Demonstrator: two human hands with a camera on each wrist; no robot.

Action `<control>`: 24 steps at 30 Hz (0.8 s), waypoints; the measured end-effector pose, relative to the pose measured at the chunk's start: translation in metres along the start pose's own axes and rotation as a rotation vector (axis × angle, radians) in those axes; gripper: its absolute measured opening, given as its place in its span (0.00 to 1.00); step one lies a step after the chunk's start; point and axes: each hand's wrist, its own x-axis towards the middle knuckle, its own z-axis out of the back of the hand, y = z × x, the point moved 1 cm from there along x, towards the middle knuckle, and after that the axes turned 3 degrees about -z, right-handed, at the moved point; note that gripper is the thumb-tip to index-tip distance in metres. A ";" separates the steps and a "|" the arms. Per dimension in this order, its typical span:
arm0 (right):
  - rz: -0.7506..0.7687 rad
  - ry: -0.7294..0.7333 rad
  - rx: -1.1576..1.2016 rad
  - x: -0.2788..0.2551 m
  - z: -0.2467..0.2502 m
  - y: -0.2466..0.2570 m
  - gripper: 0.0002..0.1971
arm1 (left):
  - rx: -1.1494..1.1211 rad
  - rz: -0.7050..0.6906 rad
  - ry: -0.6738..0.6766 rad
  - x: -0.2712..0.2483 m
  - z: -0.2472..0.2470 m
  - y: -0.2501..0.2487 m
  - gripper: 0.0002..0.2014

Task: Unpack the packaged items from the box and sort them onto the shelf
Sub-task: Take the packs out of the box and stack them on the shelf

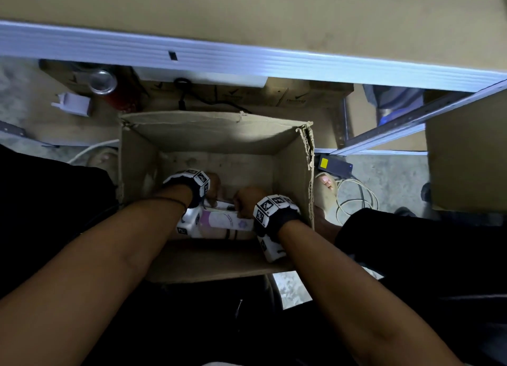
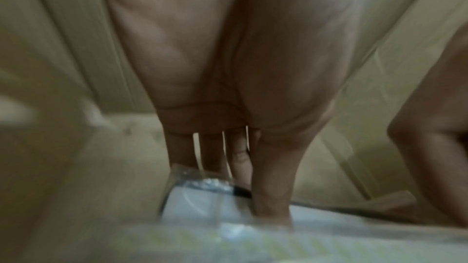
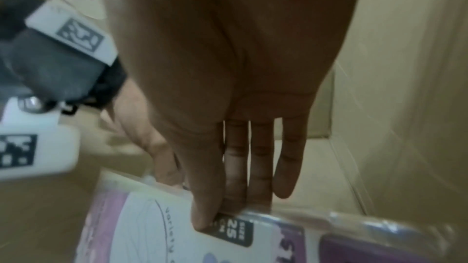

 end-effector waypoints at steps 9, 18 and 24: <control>0.035 -0.169 -0.108 -0.043 0.028 0.024 0.09 | 0.119 -0.054 -0.301 -0.076 0.023 -0.020 0.16; -0.011 -0.386 -0.228 -0.116 0.079 0.042 0.04 | 0.094 -0.120 -0.654 -0.160 0.049 -0.037 0.08; 0.040 -0.564 -0.230 -0.176 0.110 0.060 0.03 | 0.037 -0.259 -0.841 -0.235 0.069 -0.060 0.06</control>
